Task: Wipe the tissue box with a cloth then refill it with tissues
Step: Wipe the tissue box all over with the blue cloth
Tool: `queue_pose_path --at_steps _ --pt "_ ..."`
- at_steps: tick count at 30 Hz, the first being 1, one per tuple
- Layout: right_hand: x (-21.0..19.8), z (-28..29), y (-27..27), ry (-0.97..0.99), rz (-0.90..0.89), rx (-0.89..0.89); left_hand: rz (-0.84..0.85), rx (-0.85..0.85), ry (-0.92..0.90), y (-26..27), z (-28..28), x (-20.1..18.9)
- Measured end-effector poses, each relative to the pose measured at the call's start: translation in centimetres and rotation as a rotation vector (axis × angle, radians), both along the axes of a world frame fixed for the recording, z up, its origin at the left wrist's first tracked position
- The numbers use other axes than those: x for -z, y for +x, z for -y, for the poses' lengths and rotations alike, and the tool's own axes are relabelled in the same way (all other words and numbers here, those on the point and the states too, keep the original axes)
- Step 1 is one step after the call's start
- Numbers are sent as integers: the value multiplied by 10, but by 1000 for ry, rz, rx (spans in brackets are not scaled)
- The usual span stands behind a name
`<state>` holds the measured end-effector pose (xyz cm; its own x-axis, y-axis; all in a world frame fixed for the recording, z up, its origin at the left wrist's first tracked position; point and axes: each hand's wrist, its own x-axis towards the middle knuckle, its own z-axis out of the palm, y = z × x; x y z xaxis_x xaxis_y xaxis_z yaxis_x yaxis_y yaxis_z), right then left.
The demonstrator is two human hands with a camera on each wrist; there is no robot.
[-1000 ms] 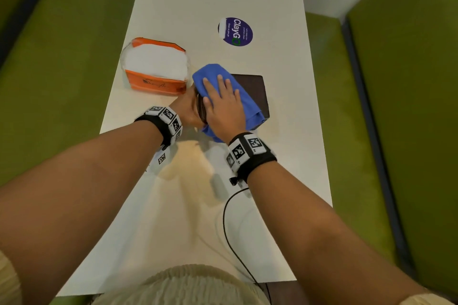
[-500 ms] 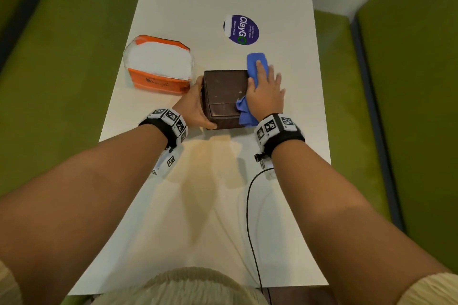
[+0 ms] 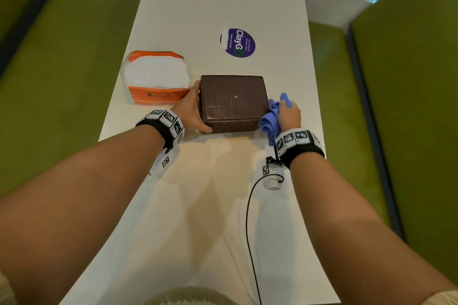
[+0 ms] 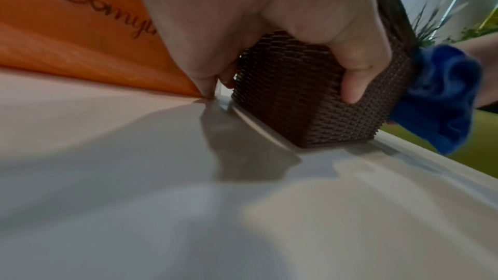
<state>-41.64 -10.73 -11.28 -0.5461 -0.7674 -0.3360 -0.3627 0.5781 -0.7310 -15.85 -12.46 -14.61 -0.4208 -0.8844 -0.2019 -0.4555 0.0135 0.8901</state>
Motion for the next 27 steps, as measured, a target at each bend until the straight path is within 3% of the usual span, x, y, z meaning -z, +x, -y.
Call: queue_pose_path --at_steps 3,6,8,13,20,27 --pt "1 -4 -6 -84 -63 -49 17 16 -10 -2 12 -4" --pt "-3 -2 -7 -22 -349 -230 61 45 -2 -3 26 -4" --pt "2 0 -8 14 -426 -290 81 45 -5 -3 34 -3" --pt "29 -2 -8 309 -627 -387 76 62 -12 -2 46 -3" --pt "49 -11 4 434 -623 -405 8 144 -1 -5 65 -4" --pt "-24 48 -18 710 -494 -597 -82 167 45 -6 71 -3"
